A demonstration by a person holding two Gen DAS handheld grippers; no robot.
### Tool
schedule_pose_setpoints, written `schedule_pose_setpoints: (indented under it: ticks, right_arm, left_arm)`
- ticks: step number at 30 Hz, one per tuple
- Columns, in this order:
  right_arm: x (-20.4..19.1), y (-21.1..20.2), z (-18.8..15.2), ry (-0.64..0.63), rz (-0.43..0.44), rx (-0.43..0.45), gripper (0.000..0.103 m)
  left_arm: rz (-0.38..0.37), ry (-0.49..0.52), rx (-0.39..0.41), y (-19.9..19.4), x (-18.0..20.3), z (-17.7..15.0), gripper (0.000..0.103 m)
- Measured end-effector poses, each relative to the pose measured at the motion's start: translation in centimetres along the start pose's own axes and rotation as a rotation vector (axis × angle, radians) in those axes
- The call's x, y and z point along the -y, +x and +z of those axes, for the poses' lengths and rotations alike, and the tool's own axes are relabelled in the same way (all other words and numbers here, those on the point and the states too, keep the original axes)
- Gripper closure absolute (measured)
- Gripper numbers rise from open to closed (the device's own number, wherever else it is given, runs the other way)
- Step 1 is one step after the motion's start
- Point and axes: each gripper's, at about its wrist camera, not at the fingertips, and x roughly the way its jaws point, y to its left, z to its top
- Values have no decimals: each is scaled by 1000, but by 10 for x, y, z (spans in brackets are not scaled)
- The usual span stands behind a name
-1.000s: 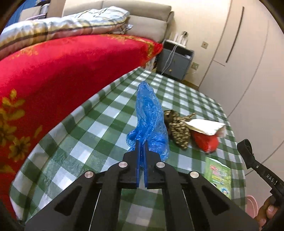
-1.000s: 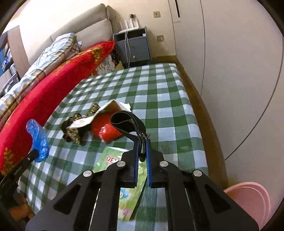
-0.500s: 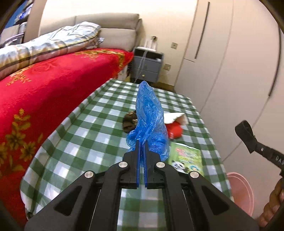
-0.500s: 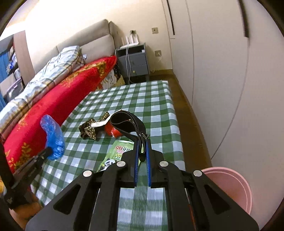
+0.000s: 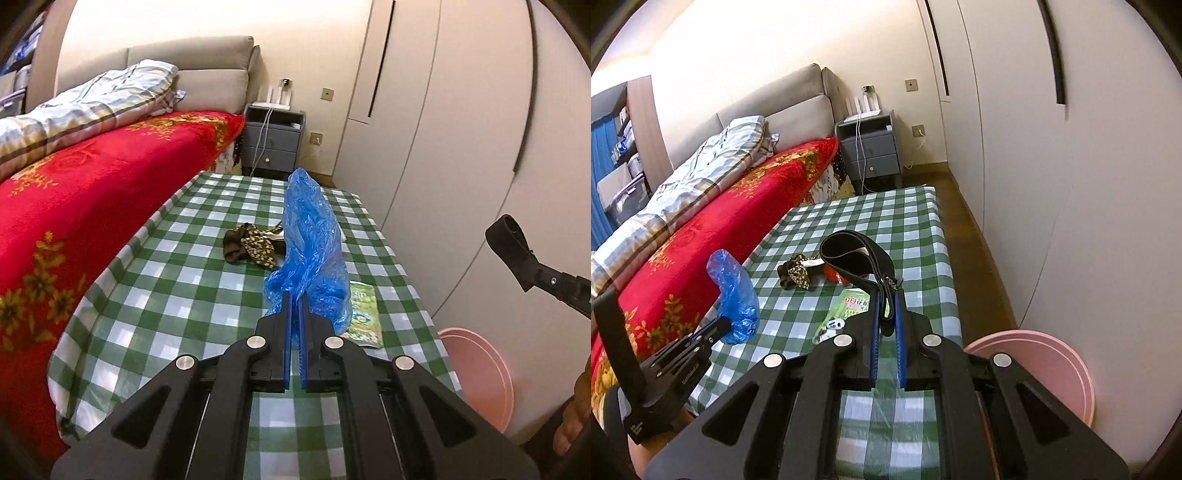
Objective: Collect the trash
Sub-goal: 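Carry the black strap and blue bag over the pink bucket and open both tools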
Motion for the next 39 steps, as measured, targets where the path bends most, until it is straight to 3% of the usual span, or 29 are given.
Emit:
schedule_pose_setpoints:
  ticks: [13, 39]
  right_arm:
    - [11, -30, -21, -4, -22, 9, 95]
    - [31, -48, -20, 47, -83, 42, 95]
  left_arm:
    - [-63, 46, 0, -7, 31, -11, 100]
    - [-129, 101, -18, 2, 65, -20, 100]
